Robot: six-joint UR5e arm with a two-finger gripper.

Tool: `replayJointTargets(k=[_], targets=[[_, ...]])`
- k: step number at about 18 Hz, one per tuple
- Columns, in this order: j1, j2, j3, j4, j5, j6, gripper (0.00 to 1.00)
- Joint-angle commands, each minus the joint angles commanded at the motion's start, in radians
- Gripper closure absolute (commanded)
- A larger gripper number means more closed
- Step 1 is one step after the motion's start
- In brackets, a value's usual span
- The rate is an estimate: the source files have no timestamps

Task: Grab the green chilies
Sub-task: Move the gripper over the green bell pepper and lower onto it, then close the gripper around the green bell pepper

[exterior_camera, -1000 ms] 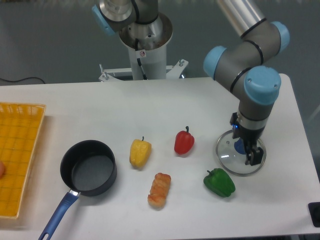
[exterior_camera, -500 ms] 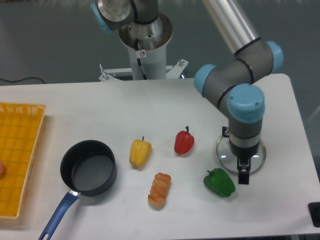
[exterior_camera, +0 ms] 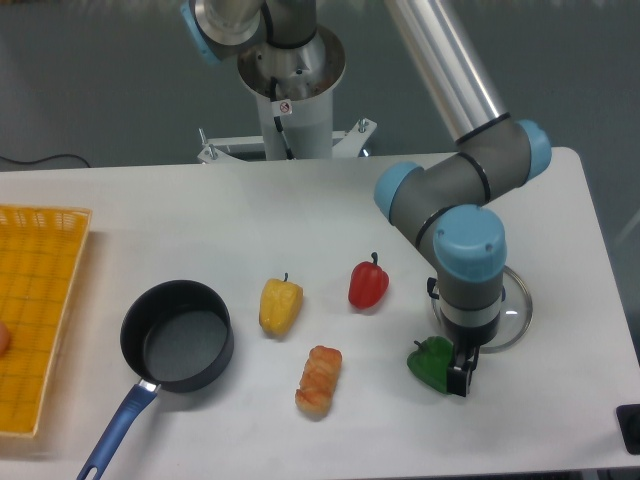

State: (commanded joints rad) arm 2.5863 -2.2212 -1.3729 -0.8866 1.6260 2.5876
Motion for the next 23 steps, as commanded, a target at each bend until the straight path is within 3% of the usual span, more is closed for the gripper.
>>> replayJointTargets(k=[23], targets=[[-0.014,-0.034,-0.055,0.002,0.003,0.058,0.00]])
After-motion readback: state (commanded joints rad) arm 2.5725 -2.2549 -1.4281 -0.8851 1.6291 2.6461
